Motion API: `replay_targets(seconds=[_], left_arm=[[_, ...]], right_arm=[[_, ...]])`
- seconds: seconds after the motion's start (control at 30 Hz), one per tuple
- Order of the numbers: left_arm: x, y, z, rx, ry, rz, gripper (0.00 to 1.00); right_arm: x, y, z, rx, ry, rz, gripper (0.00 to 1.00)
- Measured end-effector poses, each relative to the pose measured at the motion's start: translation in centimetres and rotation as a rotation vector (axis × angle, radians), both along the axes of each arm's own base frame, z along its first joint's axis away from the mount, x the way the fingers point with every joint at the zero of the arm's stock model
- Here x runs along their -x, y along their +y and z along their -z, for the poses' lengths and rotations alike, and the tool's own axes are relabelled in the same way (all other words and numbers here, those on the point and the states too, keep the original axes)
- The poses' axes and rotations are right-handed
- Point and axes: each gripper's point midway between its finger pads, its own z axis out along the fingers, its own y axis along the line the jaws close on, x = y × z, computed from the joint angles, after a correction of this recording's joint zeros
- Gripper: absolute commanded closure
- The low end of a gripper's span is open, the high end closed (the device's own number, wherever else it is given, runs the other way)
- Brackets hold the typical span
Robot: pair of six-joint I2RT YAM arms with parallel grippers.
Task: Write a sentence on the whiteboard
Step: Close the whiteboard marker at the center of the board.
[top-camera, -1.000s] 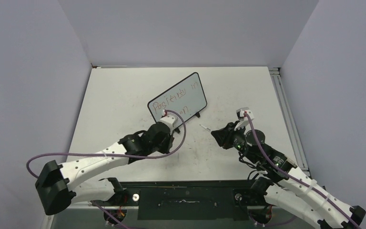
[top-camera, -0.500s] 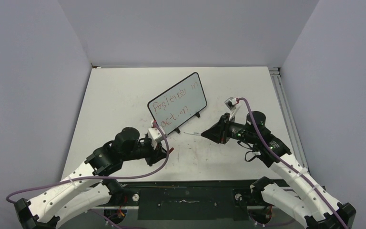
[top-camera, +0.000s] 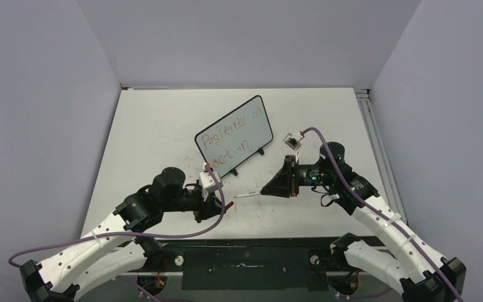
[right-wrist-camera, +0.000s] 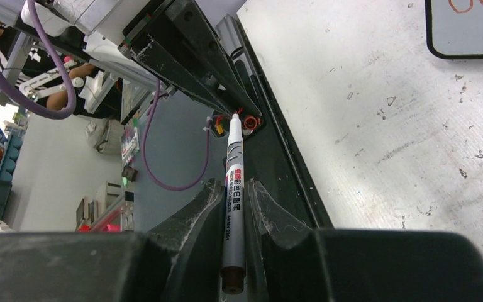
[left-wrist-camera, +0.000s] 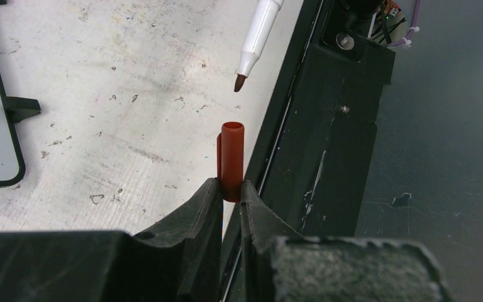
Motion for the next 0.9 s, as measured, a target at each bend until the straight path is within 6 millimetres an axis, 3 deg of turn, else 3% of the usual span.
replay_targets(seconds=[0.9], left_arm=[[0.5,-0.2,-0.1,0.010,0.009,0.029,1.00]], right_arm=[[0.8,0.1,1.3,0.039,0.025,-0.058,0.93]])
